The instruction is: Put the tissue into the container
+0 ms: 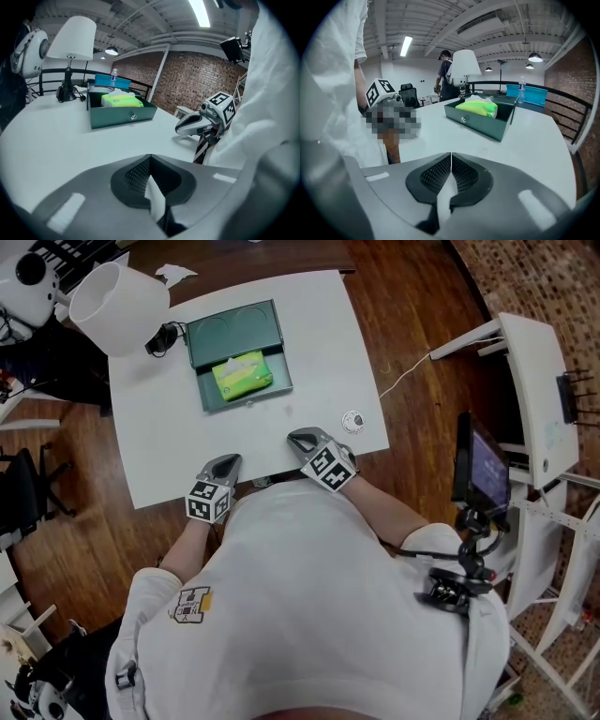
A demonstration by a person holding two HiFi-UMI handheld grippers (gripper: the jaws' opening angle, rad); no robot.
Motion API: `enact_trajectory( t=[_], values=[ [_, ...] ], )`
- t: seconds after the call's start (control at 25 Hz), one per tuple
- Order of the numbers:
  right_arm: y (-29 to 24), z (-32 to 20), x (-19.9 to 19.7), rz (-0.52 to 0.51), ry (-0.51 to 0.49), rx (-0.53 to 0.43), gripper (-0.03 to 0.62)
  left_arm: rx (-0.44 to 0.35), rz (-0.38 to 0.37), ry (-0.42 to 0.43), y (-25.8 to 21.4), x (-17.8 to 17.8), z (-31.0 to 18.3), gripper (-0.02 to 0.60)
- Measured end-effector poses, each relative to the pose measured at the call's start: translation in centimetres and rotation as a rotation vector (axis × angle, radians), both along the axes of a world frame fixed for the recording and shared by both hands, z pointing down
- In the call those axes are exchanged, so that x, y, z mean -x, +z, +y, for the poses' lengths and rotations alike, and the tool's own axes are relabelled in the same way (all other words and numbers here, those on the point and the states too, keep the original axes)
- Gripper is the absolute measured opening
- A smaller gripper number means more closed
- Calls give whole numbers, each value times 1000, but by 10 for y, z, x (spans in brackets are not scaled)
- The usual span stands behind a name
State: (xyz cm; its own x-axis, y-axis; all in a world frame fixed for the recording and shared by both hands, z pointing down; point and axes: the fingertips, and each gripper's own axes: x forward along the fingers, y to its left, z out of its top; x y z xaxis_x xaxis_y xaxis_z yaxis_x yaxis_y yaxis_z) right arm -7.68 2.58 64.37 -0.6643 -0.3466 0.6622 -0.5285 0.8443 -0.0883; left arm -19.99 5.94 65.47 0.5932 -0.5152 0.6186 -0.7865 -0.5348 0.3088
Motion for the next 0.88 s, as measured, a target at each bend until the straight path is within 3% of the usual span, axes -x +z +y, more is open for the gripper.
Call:
enact_trajectory(
  t=[0.88],
  values=[
    [1, 1, 3, 53, -16, -7, 0, -1, 3, 4, -5, -3, 3, 0]
  ],
)
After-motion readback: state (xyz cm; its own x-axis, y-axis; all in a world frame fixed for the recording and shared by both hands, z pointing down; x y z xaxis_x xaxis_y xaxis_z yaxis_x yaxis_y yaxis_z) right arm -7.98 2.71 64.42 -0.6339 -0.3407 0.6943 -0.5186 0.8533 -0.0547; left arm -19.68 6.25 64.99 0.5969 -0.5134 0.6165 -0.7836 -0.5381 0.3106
